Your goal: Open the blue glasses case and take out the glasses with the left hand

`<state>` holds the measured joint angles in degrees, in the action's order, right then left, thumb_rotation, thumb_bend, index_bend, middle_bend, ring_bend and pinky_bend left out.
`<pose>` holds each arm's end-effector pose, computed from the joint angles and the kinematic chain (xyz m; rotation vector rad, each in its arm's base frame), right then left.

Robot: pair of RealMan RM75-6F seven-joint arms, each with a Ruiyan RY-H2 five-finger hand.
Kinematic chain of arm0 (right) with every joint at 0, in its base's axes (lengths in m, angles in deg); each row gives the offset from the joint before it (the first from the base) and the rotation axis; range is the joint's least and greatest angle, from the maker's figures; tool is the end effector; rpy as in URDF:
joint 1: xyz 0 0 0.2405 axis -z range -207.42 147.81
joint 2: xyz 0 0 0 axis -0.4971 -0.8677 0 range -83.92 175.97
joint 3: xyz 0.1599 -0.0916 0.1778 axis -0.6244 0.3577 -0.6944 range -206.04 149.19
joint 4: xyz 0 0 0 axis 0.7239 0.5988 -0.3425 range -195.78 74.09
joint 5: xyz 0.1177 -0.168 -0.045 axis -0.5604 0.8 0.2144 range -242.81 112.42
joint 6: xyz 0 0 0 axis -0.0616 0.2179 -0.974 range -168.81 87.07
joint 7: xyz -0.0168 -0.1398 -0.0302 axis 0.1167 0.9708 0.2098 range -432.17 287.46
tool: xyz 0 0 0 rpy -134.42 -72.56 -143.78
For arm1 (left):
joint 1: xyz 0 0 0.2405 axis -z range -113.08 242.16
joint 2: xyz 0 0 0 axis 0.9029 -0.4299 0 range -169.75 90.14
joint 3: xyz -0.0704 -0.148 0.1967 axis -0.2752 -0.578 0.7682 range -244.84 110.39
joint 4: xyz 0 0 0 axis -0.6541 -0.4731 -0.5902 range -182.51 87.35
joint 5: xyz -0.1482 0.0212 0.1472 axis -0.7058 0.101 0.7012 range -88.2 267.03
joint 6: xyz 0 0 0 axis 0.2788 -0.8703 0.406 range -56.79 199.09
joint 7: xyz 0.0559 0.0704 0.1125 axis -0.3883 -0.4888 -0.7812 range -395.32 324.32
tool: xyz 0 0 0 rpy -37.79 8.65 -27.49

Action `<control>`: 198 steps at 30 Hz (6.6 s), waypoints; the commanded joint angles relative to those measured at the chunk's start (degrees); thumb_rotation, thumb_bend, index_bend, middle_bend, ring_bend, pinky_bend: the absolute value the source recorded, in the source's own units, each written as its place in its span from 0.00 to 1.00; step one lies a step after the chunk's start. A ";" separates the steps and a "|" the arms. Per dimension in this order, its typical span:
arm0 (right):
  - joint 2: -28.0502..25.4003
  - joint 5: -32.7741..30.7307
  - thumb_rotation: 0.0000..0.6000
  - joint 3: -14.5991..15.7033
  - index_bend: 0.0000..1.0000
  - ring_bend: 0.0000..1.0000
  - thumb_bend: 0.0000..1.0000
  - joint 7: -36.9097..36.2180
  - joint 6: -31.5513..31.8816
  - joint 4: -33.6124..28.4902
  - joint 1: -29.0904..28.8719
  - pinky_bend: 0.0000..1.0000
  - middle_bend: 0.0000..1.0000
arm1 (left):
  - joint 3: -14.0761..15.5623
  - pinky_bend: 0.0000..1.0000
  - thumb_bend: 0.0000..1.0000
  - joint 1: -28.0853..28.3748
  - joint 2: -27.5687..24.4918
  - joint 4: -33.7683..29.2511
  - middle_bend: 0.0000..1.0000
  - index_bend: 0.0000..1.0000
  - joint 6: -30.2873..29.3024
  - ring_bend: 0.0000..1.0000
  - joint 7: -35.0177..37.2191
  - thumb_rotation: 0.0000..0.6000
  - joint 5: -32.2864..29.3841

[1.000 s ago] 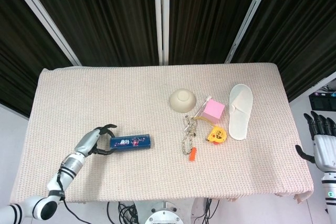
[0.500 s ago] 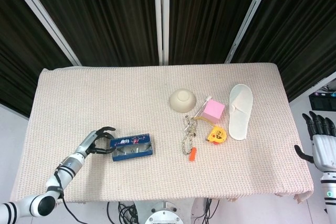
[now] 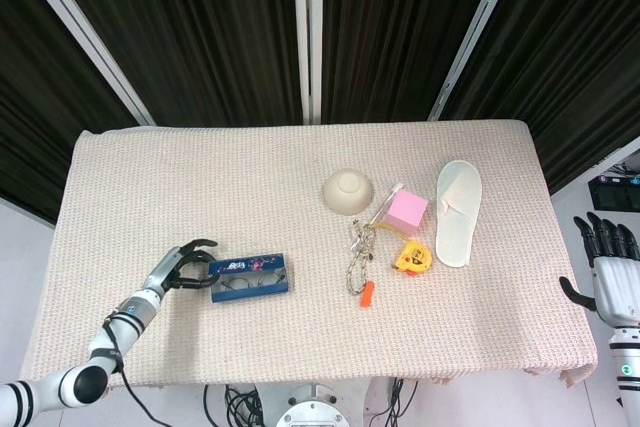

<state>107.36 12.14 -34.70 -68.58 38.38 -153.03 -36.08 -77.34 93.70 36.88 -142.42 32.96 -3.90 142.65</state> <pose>-0.3302 -0.2005 0.1796 1.3216 -0.8998 0.7549 -0.2395 0.2797 0.0049 -1.0978 -2.2139 -0.9912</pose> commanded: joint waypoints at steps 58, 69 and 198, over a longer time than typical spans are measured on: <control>0.73 0.27 1.00 0.12 0.00 0.00 0.23 -2.60 -0.21 2.20 0.09 0.00 0.00 | 18.41 0.13 0.45 6.63 9.88 17.40 0.27 0.02 -27.94 0.00 -16.69 1.00 57.70; 0.83 0.30 1.00 0.18 0.00 0.00 0.23 -3.66 -0.47 3.00 0.13 0.00 0.00 | 17.53 0.12 0.54 7.37 10.65 16.68 0.24 0.02 -25.43 0.00 -22.07 1.00 53.84; 0.40 0.95 1.00 0.28 0.00 0.00 0.23 -0.74 -1.01 -0.37 -1.17 0.00 0.00 | 11.97 0.20 0.27 11.21 -9.58 -8.64 0.14 0.11 -22.88 0.04 -47.42 1.00 4.19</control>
<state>107.77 13.08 -34.41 -69.32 37.36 -153.38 -37.24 -64.52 107.51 25.94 -150.65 13.06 -52.43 145.06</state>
